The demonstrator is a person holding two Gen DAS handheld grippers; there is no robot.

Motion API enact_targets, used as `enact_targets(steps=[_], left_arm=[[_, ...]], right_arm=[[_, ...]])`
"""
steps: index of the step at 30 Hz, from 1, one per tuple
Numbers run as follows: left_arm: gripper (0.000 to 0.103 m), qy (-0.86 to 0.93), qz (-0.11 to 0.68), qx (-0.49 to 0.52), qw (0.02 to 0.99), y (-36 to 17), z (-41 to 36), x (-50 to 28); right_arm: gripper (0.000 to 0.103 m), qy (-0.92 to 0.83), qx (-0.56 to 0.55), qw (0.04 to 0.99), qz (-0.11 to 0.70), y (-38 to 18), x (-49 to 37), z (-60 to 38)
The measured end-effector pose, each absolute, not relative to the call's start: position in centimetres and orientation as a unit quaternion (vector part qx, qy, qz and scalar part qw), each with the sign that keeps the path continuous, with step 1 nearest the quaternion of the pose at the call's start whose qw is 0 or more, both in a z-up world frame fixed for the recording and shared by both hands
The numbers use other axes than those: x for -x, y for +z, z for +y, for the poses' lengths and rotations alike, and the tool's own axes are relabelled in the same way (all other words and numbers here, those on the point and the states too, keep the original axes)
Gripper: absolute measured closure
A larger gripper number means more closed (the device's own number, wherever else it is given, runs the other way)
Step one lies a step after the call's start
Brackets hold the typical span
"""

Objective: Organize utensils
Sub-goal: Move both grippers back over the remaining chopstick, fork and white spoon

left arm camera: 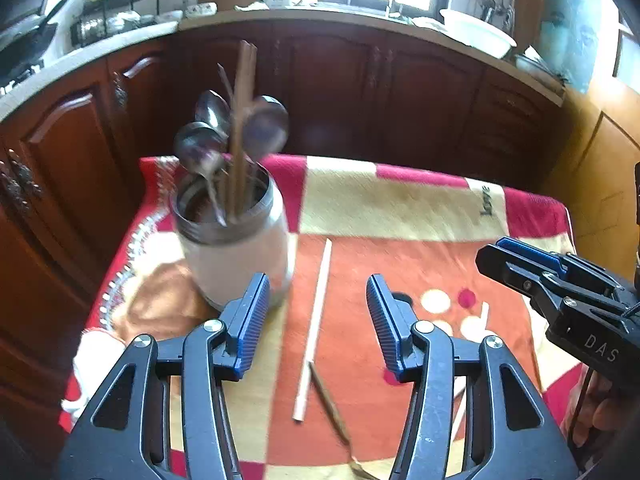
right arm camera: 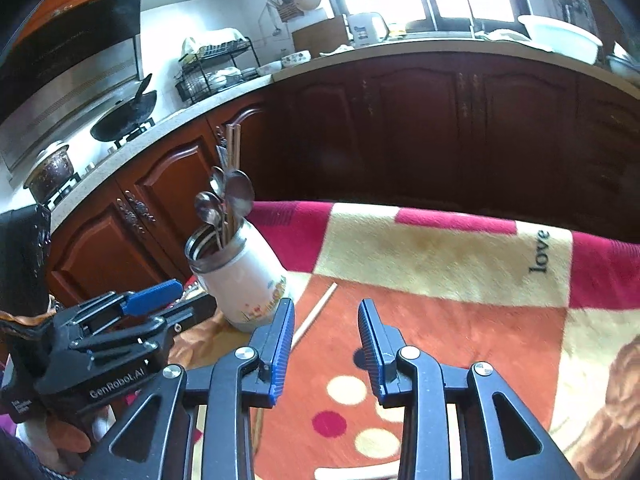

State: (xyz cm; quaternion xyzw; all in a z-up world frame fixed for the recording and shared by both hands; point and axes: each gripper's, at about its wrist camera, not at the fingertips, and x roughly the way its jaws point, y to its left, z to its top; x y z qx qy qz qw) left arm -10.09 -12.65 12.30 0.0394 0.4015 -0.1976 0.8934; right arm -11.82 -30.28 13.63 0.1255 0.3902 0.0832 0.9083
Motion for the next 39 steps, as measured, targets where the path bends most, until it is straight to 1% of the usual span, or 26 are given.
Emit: enact_targets(steps=[5, 9, 19, 24, 32, 39], left_arm=[[0.046, -0.214, 0.418, -0.041, 0.882, 10.9, -14.5, 10.7], [0.045, -0.224, 0.434, -0.045, 0.871, 9.6, -16.0, 10.8], [0.045, -0.234, 0.473, -0.059, 0.847, 6.0, -18.6, 10.7], [0.045, -0.236, 0.49, -0.063, 0.837, 4.6, -19.5, 10.5], [0.045, -0.232, 0.5, -0.065, 0.832, 3.7, -20.1, 10.4], [0.045, -0.227, 0.506, -0.067, 0.829, 2.9, -20.3, 10.1]], right_arm=[[0.07, 0.067, -0.126, 0.903, 0.405, 12.3, 13.4, -31.9], [0.07, 0.053, -0.126, 0.898, 0.418, 11.3, 14.5, -33.2], [0.068, 0.028, -0.15, 0.889, 0.431, 9.6, 16.4, -36.2], [0.064, 0.015, -0.157, 0.886, 0.436, 8.8, 16.8, -37.6], [0.064, 0.001, -0.183, 0.875, 0.448, 7.3, 16.8, -39.3], [0.064, 0.003, -0.18, 0.875, 0.45, 7.2, 16.7, -39.1]])
